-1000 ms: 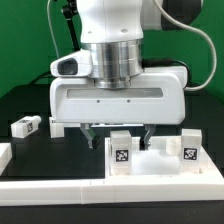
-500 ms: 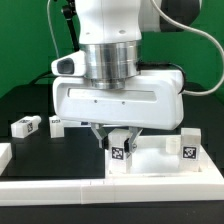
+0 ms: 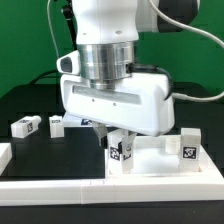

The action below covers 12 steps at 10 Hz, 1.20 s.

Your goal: Assemble square table

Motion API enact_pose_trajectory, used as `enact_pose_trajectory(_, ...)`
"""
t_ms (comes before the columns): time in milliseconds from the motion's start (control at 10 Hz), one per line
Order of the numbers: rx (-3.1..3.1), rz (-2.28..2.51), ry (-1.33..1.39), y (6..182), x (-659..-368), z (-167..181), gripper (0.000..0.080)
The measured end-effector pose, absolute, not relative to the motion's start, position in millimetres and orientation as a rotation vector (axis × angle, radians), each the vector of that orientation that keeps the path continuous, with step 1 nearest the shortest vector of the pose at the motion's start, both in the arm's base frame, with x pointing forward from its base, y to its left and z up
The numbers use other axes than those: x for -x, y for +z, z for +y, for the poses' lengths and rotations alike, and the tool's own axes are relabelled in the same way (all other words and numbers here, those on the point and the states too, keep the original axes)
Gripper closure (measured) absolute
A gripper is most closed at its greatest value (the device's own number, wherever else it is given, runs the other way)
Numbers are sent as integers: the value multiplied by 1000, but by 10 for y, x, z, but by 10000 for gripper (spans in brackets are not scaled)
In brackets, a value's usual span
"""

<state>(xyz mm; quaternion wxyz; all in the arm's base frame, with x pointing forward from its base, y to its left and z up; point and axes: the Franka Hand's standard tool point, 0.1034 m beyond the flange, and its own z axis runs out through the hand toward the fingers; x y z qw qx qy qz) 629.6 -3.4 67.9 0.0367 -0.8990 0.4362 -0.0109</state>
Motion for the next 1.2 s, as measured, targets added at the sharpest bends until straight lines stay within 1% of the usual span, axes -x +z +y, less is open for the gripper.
enact_pose_trajectory(300,2434,1807,19,672,-6292,-114,511)
enact_pose_trajectory(500,2216,2058,44,670,-6272,-104,510)
enact_pose_trajectory(800,2084,2196,60,668,-6265,-89,509)
enact_pose_trajectory(1200,1626,2550,96,664,-6233,-64,505)
